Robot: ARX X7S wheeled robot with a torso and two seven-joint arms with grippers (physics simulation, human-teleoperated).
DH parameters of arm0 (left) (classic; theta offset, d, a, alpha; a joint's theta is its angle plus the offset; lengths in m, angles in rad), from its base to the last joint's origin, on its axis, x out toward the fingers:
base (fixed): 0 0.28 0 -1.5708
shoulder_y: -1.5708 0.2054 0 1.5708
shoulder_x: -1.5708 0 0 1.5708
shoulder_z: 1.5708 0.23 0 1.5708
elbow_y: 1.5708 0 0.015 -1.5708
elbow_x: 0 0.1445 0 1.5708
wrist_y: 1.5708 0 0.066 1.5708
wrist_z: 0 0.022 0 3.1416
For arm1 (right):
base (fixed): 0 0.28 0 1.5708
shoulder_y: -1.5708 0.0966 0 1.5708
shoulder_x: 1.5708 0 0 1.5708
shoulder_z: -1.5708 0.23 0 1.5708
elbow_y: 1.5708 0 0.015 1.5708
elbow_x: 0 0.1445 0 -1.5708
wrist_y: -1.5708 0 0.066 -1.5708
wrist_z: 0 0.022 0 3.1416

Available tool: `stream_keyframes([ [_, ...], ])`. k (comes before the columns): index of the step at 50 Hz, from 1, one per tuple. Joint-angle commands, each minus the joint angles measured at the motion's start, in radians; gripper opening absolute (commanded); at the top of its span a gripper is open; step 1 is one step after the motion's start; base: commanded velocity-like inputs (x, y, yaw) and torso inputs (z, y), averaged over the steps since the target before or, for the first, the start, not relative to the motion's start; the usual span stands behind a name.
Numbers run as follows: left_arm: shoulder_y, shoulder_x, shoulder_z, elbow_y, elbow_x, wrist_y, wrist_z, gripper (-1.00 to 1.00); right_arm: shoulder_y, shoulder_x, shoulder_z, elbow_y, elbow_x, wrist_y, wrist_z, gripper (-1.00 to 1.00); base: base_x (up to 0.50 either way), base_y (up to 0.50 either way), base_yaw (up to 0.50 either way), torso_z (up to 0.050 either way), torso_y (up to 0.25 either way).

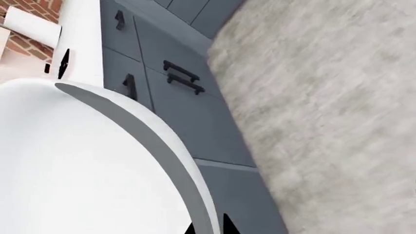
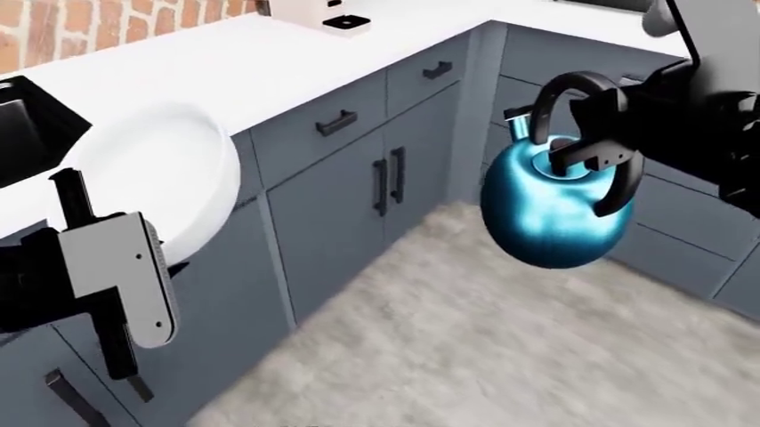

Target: Pick the kettle non electric and bowl and place them in the sink. Then turn on the water.

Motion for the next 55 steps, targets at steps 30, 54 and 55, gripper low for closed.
stream_keyframes([
  [30,0.000,-0.022,-0.020,0.006,0.018,0.029,-0.027,-1.00,0.038,-0.008,0.024,0.001,-0.037,0.018,0.007,-1.00,0.00,0.00,0.50,0.000,0.002],
  [54,0.001,-0.022,-0.027,0.013,0.019,0.022,-0.024,-1.00,0.038,0.004,0.030,-0.012,-0.025,0.021,0.011,-1.00,0.00,0.00,0.50,0.001,0.002],
  [55,0.002,-0.022,-0.026,0.013,0.020,0.023,-0.025,-1.00,0.038,0.004,0.030,-0.012,-0.026,0.022,0.011,-1.00,0.00,0.00,0.50,0.000,0.000],
])
